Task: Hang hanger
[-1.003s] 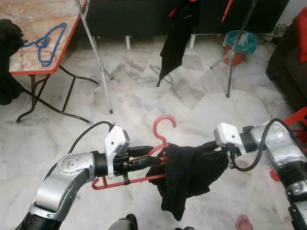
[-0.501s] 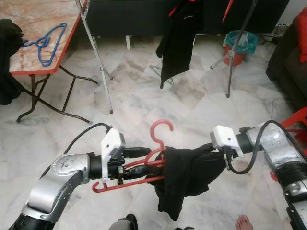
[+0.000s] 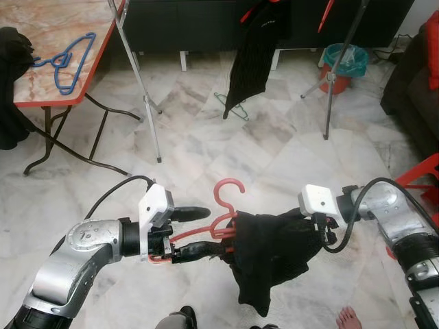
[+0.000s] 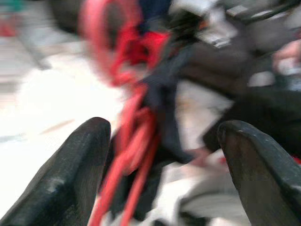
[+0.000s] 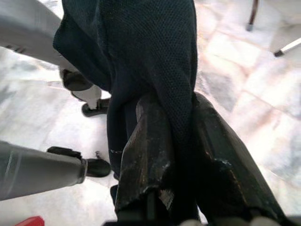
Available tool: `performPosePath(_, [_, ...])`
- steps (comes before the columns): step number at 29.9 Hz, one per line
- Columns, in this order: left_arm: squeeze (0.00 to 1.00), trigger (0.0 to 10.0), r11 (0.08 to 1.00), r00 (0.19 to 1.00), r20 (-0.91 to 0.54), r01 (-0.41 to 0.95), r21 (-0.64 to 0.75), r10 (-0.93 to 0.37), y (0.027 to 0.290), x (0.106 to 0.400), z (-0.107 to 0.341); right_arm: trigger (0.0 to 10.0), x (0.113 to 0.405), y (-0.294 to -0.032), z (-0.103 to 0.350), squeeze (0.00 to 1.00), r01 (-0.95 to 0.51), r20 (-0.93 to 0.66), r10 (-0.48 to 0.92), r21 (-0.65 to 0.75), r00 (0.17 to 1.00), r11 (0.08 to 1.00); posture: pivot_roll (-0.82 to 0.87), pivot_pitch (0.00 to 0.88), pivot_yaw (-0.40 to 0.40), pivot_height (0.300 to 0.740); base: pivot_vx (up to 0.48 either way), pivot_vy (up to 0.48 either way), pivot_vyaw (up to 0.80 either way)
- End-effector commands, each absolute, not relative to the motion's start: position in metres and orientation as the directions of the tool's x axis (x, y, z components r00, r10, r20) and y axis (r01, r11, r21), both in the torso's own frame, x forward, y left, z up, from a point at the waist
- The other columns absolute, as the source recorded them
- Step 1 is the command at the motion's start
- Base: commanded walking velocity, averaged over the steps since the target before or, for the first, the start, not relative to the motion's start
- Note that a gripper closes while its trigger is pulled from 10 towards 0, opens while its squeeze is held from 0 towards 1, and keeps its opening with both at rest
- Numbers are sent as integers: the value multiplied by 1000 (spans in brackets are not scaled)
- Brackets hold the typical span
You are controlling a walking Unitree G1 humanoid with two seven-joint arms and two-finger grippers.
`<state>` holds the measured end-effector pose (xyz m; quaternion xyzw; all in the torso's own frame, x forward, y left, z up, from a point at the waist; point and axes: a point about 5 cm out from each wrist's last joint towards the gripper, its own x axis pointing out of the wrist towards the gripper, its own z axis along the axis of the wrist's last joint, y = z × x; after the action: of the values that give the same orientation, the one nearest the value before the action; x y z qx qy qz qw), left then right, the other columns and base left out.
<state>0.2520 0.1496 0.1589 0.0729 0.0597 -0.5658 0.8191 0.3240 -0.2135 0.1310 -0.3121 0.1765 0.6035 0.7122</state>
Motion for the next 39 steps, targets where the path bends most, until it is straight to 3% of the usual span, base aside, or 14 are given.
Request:
performPosePath(1, [1000, 10000, 436, 443, -203, 896, 82, -873, 163, 257, 155, 0, 324, -217, 130, 0, -965, -628, 744, -245, 228, 89, 36, 166, 1, 740, 0, 0, 0])
performPosePath(5, [933, 10000, 529, 539, -225, 842, 109, -812, 177, 262, 147, 0, 322, -218, 124, 0, -964, -632, 737, -244, 238, 102, 38, 163, -3, 740, 0, 0, 0])
performPosePath(6, [0, 10000, 559, 571, -227, 820, 119, -789, 182, 262, 145, 0, 321, -218, 121, 0, -963, -634, 733, -244, 246, 113, 35, 162, -4, 740, 0, 0, 0])
performPosePath(9, [0, 10000, 583, 594, -220, 804, 120, -774, 185, 262, 144, 0, 320, -219, 118, 0, -962, -638, 727, -245, 253, 120, 36, 161, -6, 740, 0, 0, 0])
performPosePath(13, [0, 10000, 679, 695, -168, 719, 150, -699, 197, 267, 147, 0, 320, -222, 109, 0, -939, -637, 693, -281, 337, 199, 35, 158, -9, 740, 0, 0, 0])
performPosePath(16, [0, 10000, 812, 835, -131, 551, 193, -535, 218, 279, 146, 0, 318, -224, 99, 0, -921, -626, 676, -286, 389, 265, 33, 146, -8, 740, 0, 0, 0])
performPosePath(20, [0, 10000, 888, 906, -90, 423, 180, -413, 232, 286, 145, 0, 317, -225, 92, 0, -895, -607, 659, -299, 445, 330, 29, 137, -7, 740, 0, 0, 0])
performPosePath(24, [0, 10000, 953, 964, -49, 265, 146, -260, 243, 290, 140, 0, 320, -225, 87, 0, -830, -540, 633, -312, 555, 462, 22, 126, -3, 740, 0, 0, 0])
performPosePath(25, [0, 10000, 953, 964, -49, 265, 146, -260, 243, 290, 140, 0, 320, -225, 87, 0, -830, -540, 633, -312, 555, 462, 22, 126, -3, 740, 0, 0, 0])
performPosePath(29, [0, 10000, 997, 1000, 1, 26, 76, -27, 256, 295, 131, 0, 320, -221, 76, 0, -765, -513, 576, -323, 637, 557, 16, 110, -6, 740, 0, 0, 0])
performPosePath(32, [0, 10000, 994, 995, -22, -95, 48, 96, 267, 295, 119, 0, 322, -225, 67, 0, -658, -497, 465, -341, 733, 672, 14, 102, -11, 740, 0, 0, 0])
performPosePath(34, [0, 10000, 993, 993, -26, -115, 39, 117, 268, 295, 116, 0, 322, -225, 65, 0, -644, -495, 450, -347, 743, 682, 14, 102, -11, 740, 0, 0, 0])
performPosePath(36, [0, 10000, 979, 970, -134, -194, 63, 201, 275, 286, 85, 0, 318, -222, 48, 0, -530, -495, 343, -307, 798, 790, 13, 88, -11, 740, 0, 0, 0])
performPosePath(39, [0, 10000, 973, 949, -214, -227, 50, 232, 274, 276, 60, 0, 314, -220, 36, 0, -433, -504, 248, -291, 828, 853, 11, 84, -10, 740, 0, 0, 0])
